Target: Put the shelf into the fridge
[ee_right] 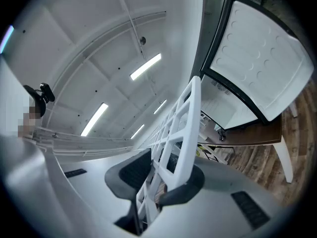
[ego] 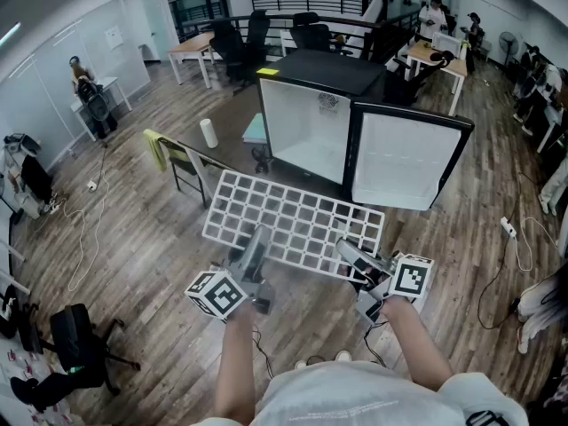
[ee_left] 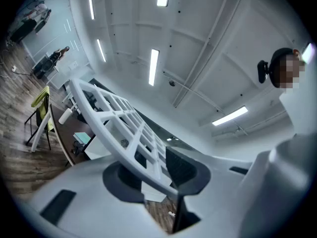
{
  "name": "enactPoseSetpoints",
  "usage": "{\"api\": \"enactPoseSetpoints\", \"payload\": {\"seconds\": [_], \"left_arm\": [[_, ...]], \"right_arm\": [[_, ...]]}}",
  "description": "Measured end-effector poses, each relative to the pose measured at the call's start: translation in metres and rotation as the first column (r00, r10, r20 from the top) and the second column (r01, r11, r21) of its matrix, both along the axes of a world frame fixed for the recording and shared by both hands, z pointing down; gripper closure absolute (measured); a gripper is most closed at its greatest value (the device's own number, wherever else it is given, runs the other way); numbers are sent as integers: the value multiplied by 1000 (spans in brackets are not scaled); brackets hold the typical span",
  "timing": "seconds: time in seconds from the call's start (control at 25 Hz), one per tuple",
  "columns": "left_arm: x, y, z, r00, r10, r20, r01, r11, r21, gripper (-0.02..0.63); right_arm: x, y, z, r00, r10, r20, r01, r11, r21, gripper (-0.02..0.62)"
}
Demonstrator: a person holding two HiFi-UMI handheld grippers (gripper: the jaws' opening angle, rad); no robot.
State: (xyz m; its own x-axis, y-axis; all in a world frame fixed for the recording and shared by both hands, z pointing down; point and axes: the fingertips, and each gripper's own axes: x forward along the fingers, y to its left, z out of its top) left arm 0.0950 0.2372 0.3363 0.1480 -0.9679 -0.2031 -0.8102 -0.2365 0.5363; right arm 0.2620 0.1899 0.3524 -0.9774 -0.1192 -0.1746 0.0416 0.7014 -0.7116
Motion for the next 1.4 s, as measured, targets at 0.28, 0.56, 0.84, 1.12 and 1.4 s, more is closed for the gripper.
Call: {"api": "enactPoseSetpoints", "payload": {"seconds": [0.28, 0.56, 0.84, 1.12, 1.4], "left_arm": [[-16, 10, 3, 1000, -5, -20, 5, 1000, -6, 500], [-37, 24, 12, 999, 36, -19, -36, 999, 8, 500], [-57, 23, 18, 998, 36, -53, -37, 999, -5, 500], [-87, -12, 31, 998, 15, -58, -17, 999, -33, 499], [-120, -96, 37, 999, 11, -50, -13, 999, -48, 497]], "right_arm": [[-16, 9, 3, 1000, 7, -12, -7, 1000, 7, 529], [-34, 29, 9, 999, 46, -25, -45, 998, 34, 529], [-54, 28, 12, 997, 62, -51, -59, 997, 43, 525], [-85, -10, 25, 997, 46, -62, -46, 999, 9, 523], [-117, -95, 29, 997, 44, -66, -43, 999, 16, 522]]}}
